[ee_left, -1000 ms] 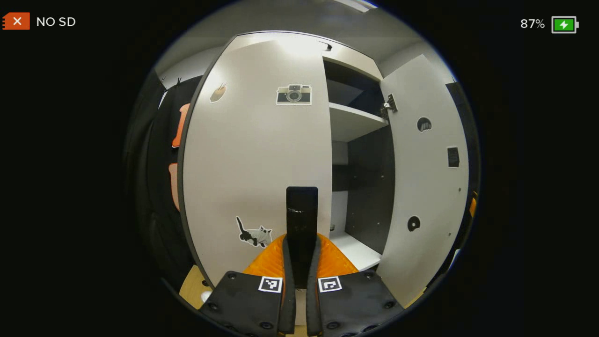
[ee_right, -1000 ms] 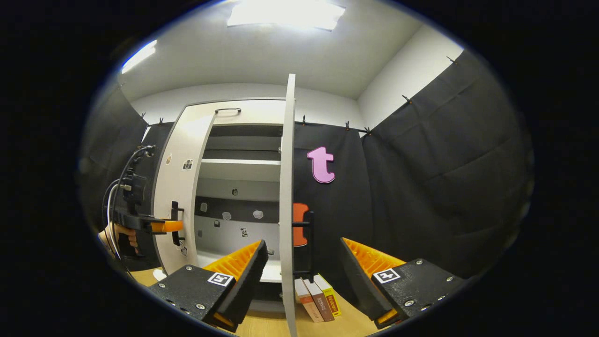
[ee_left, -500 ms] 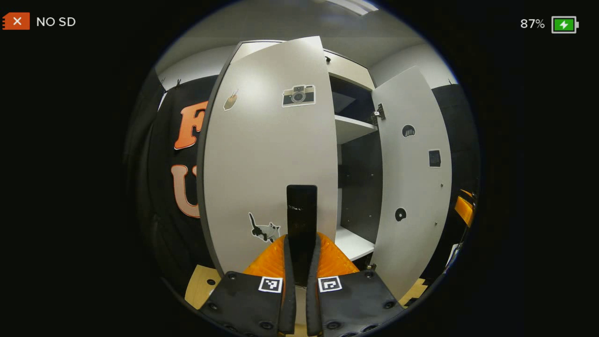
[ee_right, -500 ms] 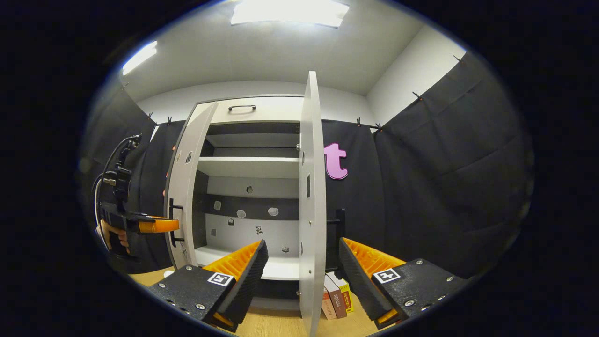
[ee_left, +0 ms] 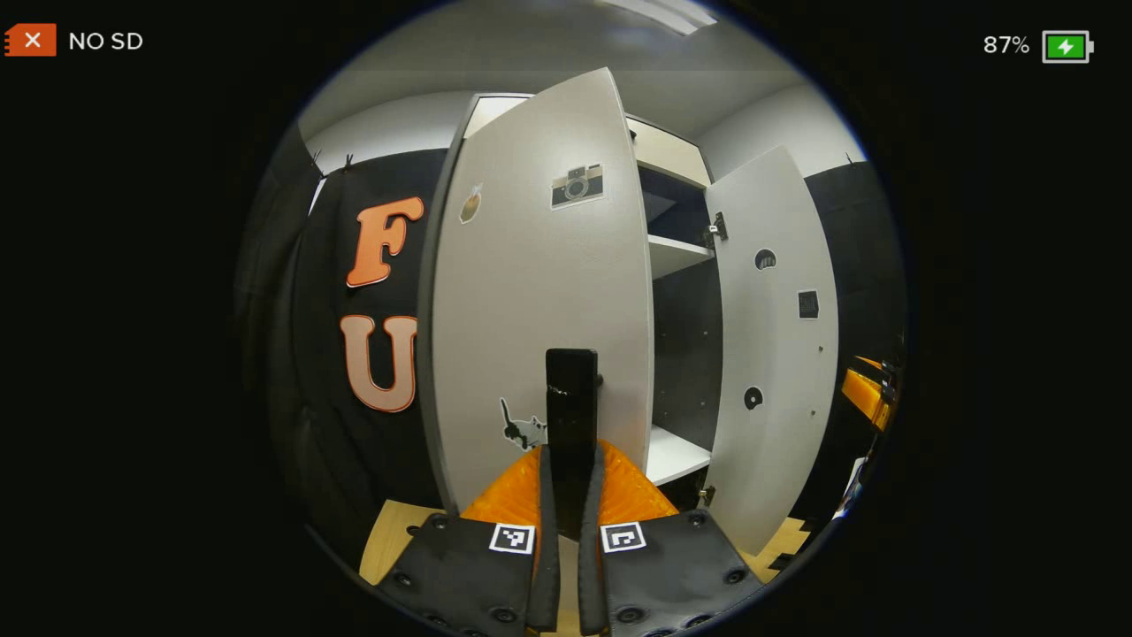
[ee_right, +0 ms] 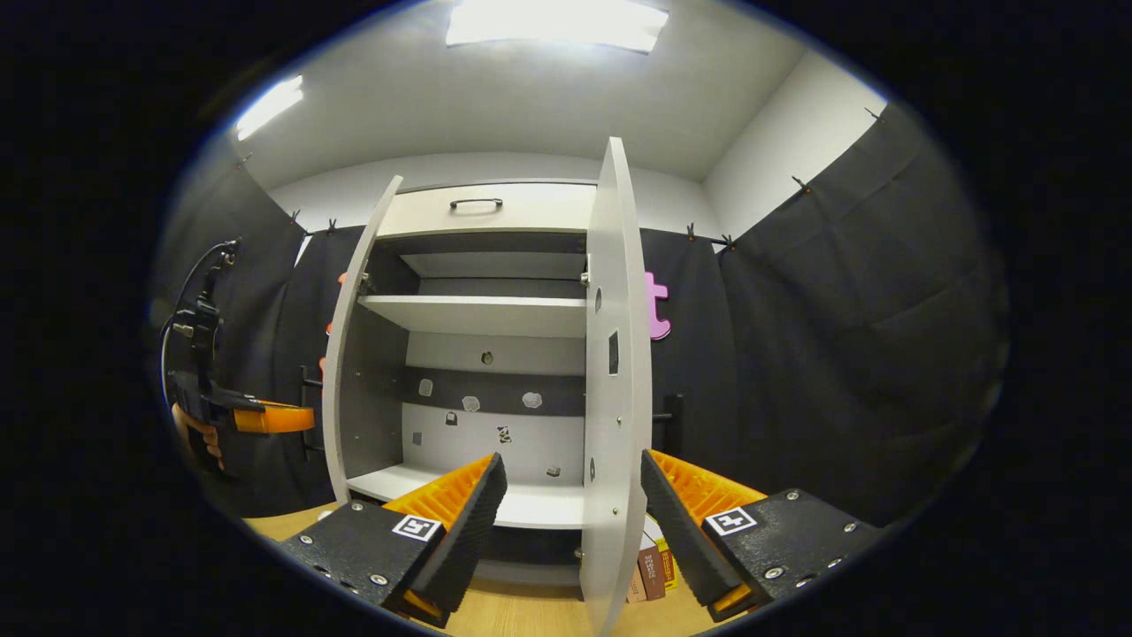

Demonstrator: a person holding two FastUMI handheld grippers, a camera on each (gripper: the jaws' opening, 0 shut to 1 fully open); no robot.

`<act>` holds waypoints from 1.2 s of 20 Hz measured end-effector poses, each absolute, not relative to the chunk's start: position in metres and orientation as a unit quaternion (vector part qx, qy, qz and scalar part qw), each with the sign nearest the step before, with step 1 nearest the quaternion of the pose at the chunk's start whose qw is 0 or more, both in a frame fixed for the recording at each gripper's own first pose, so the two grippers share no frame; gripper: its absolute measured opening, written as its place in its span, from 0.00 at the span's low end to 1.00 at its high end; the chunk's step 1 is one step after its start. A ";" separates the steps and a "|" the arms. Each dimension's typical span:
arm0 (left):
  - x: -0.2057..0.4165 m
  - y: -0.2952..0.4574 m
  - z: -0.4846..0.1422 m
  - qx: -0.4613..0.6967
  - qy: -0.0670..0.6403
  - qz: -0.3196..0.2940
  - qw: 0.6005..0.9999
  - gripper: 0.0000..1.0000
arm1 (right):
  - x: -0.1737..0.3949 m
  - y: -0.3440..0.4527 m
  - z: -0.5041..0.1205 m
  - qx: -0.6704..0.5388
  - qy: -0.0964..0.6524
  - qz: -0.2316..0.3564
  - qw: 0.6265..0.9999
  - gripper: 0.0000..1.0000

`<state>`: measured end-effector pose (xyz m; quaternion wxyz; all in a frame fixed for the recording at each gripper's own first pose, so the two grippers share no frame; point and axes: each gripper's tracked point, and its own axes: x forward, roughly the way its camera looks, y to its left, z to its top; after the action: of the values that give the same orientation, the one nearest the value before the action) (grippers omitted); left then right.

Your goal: Open the right door of the double-door shoe cabinet with the right hand, and open the left door with the left hand.

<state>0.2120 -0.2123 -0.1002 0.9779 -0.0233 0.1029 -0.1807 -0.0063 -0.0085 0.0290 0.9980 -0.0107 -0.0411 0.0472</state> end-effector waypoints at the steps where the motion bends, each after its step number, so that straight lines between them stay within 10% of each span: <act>1: 0.212 -0.210 -0.101 -0.023 0.103 -0.178 0.978 0.11 | -0.007 -0.005 0.029 -0.011 -0.042 0.048 0.998 0.93; 24: 0.210 -0.144 -0.096 -0.001 0.091 -0.086 0.992 0.03 | -0.005 0.040 0.027 -0.015 -0.047 0.082 0.995 0.93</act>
<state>0.2099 -0.1442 -0.0958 0.9921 -0.0011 0.0912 -0.0857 -0.0052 0.0401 0.0272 0.9955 -0.0148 -0.0466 0.0818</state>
